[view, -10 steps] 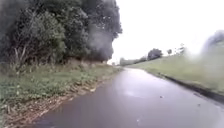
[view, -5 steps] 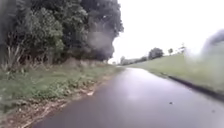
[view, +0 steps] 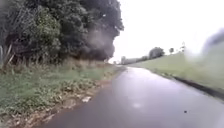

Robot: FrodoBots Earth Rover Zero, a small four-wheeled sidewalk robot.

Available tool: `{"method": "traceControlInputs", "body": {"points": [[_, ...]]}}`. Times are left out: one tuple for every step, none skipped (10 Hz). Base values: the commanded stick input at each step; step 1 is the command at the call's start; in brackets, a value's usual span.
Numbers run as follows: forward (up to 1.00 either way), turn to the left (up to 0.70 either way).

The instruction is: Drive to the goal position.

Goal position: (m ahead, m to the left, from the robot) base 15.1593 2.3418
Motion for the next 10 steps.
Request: {"method": "traceControlInputs", "body": {"points": [[0.70, -0.14], [0.70, -0.14], [0.70, -0.14], [0.70, -0.14], [0.70, -0.14], [0.70, -0.14], [0.70, -0.14], [0.70, -0.14], [0.70, -0.14], [0.70, -0.14]]}}
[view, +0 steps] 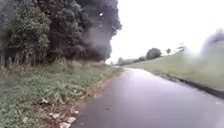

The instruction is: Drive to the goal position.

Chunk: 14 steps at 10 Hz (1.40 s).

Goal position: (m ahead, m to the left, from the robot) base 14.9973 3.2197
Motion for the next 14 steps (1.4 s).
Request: {"method": "traceControlInputs", "body": {"points": [[0.70, -0.14], [0.70, -0.14], [0.70, -0.14], [0.70, -0.14], [0.70, -0.14], [0.70, -0.14], [0.70, -0.14], [0.70, -0.14], [0.70, -0.14], [0.70, -0.14], [0.70, -0.14], [0.70, -0.14], [0.70, -0.14], [0.70, -0.14]]}}
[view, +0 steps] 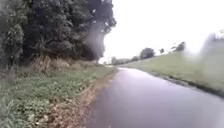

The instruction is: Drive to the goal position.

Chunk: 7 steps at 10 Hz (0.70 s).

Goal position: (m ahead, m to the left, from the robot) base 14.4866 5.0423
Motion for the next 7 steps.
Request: {"method": "traceControlInputs", "body": {"points": [[0.70, -0.14], [0.70, -0.14], [0.70, -0.14], [0.70, -0.14], [0.70, -0.14], [0.70, -0.14], [0.70, -0.14]]}}
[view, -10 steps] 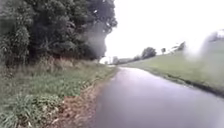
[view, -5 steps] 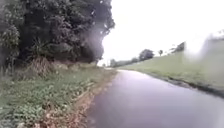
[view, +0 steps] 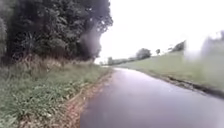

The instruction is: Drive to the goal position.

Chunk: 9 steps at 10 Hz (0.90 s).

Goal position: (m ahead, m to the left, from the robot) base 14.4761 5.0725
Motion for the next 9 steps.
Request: {"method": "traceControlInputs", "body": {"points": [[0.70, -0.14], [0.70, -0.14], [0.70, -0.14], [0.70, -0.14], [0.70, -0.13], [0.70, -0.07], [0.70, -0.01], [0.70, 0.00], [0.70, 0.00]]}}
